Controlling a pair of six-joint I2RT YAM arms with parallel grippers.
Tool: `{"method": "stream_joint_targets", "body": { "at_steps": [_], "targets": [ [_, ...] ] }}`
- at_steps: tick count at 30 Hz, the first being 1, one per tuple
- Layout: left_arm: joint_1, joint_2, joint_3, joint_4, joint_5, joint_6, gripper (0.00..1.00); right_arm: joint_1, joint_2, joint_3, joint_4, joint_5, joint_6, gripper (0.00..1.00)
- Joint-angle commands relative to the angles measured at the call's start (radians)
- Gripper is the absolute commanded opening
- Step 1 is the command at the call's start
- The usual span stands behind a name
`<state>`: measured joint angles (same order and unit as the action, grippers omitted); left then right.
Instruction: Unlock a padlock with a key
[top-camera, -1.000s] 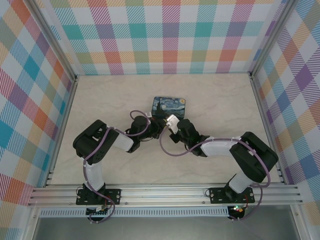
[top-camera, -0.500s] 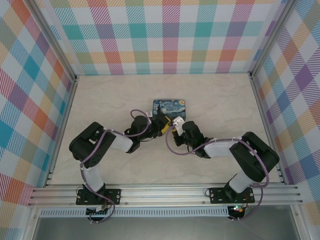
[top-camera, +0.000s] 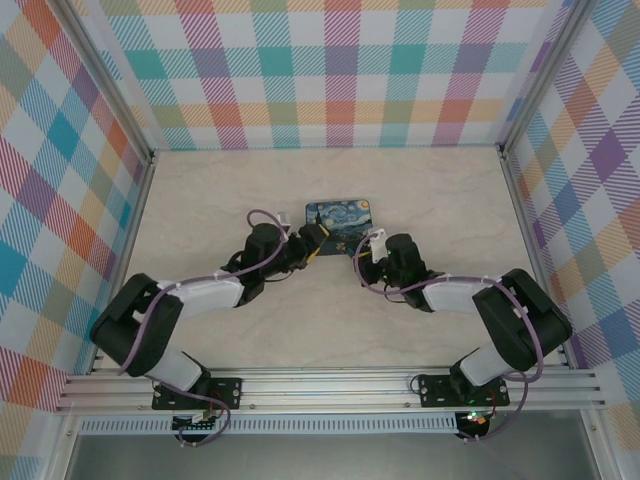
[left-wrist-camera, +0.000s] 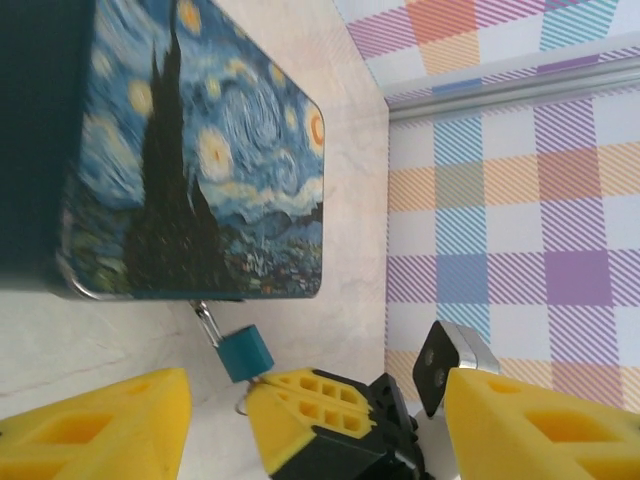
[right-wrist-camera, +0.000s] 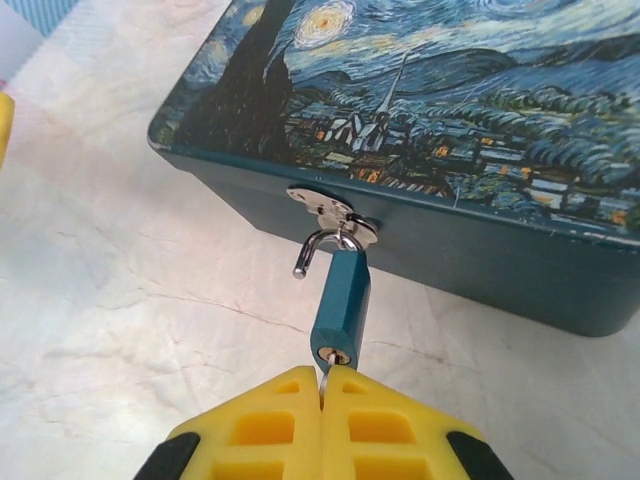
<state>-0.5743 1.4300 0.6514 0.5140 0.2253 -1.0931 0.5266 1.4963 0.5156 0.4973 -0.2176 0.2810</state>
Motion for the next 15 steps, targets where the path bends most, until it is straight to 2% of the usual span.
{"method": "stream_joint_targets", "body": {
  "at_steps": [1, 5, 10, 15],
  "targets": [
    [0.023, -0.062, 0.020, -0.191, -0.047, 0.109, 0.69, -0.027, -0.019, -0.012, 0.002, -0.137, 0.149, 0.00],
    [0.061, -0.116, 0.075, -0.342, -0.082, 0.206, 0.75, -0.059, -0.005, -0.023, 0.039, -0.180, 0.277, 0.00],
    [0.138, -0.126, 0.164, -0.505, -0.103, 0.343, 0.87, -0.079, 0.019, -0.050, 0.109, -0.182, 0.443, 0.00],
    [0.208, -0.010, 0.276, -0.565, -0.016, 0.480, 0.98, -0.103, 0.060, -0.067, 0.175, -0.206, 0.566, 0.00]
  ]
}}
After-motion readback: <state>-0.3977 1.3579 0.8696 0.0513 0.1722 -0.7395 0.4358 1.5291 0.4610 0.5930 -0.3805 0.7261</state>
